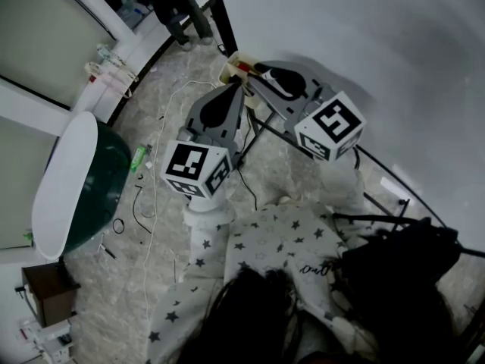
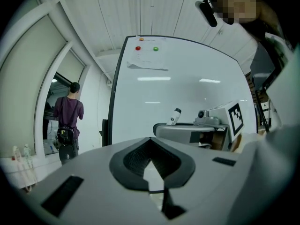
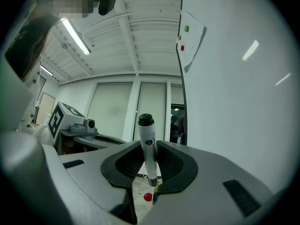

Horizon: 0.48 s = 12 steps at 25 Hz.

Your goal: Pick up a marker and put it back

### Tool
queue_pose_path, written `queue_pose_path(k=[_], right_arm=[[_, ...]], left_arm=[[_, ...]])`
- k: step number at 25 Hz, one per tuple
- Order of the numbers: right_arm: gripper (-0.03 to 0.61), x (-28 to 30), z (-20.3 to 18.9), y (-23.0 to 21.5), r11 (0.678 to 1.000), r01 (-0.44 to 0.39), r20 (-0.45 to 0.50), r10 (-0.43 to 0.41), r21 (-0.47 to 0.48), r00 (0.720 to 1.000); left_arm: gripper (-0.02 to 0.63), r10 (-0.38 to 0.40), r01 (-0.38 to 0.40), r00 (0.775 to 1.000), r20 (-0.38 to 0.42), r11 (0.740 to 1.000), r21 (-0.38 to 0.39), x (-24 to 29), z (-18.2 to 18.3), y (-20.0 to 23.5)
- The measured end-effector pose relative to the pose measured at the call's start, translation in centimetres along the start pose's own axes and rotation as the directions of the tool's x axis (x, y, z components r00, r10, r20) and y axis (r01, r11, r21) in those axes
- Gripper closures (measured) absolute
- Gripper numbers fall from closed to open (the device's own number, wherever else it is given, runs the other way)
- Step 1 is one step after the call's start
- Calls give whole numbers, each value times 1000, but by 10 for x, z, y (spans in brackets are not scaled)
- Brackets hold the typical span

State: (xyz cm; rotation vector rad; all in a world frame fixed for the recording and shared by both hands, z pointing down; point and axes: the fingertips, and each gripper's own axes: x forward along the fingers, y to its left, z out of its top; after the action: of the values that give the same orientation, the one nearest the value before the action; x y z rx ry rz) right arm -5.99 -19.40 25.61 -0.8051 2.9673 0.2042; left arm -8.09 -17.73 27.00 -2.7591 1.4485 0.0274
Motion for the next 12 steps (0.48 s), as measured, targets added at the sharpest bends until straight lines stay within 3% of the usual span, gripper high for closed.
queue_pose_path(k=[12], right_arm=[[497, 0, 3, 0, 1000, -3, 2, 3, -8, 1000]], left_arm=[[614, -14, 14, 1000, 26, 1000, -17, 2, 4, -2]])
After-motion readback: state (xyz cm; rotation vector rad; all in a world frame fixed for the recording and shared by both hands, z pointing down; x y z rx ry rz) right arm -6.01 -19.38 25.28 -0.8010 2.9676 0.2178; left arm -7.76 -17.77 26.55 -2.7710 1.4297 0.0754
